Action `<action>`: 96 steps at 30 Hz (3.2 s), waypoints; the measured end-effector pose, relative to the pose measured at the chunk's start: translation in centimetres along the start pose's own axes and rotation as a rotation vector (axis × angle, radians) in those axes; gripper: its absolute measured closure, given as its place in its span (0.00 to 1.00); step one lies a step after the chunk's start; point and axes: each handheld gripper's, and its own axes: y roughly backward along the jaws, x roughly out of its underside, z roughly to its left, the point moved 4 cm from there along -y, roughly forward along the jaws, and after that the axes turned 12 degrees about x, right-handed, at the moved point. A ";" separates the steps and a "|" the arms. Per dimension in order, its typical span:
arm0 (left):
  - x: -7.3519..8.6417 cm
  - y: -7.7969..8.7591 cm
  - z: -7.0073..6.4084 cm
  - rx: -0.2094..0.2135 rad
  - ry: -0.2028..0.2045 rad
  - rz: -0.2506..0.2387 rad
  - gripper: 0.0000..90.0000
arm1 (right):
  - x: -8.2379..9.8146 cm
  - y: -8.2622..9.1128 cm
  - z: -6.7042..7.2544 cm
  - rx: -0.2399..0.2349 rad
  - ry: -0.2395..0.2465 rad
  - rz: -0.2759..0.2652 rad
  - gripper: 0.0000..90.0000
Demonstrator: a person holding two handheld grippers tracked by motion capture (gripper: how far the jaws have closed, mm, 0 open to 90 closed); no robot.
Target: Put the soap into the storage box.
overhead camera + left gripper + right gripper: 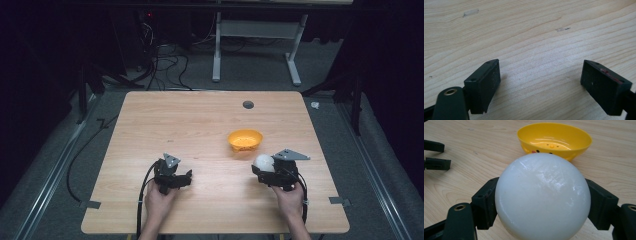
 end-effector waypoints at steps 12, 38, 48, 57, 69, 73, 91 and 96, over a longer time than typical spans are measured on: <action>0.0 0.0 0.0 0.000 0.000 0.000 0.18 | -1.2 0.2 0.6 -0.020 0.019 -0.019 0.27; 0.0 0.0 0.0 0.000 0.000 0.000 0.18 | -3.0 -0.3 1.4 -0.032 0.057 -0.034 0.27; 0.0 0.0 0.0 0.002 -0.002 0.000 0.18 | -4.1 -0.6 1.4 -0.061 0.048 -0.037 0.27; 0.0 0.0 0.0 0.003 -0.002 0.000 0.18 | -5.0 -0.9 1.3 -0.062 0.049 -0.041 0.27; 0.0 0.0 0.0 0.004 -0.004 0.001 0.18 | -5.8 -1.4 1.4 -0.065 0.043 -0.042 0.27; 0.0 0.0 0.0 0.004 -0.004 0.001 0.18 | -6.2 -1.5 1.4 -0.063 0.050 -0.045 0.27; 0.0 0.0 0.0 0.007 -0.006 0.003 0.18 | -7.4 -2.3 1.3 -0.052 0.048 -0.037 0.27; 0.0 0.0 0.0 0.007 -0.006 0.003 0.18 | -7.7 -2.6 1.1 -0.047 0.043 -0.029 0.27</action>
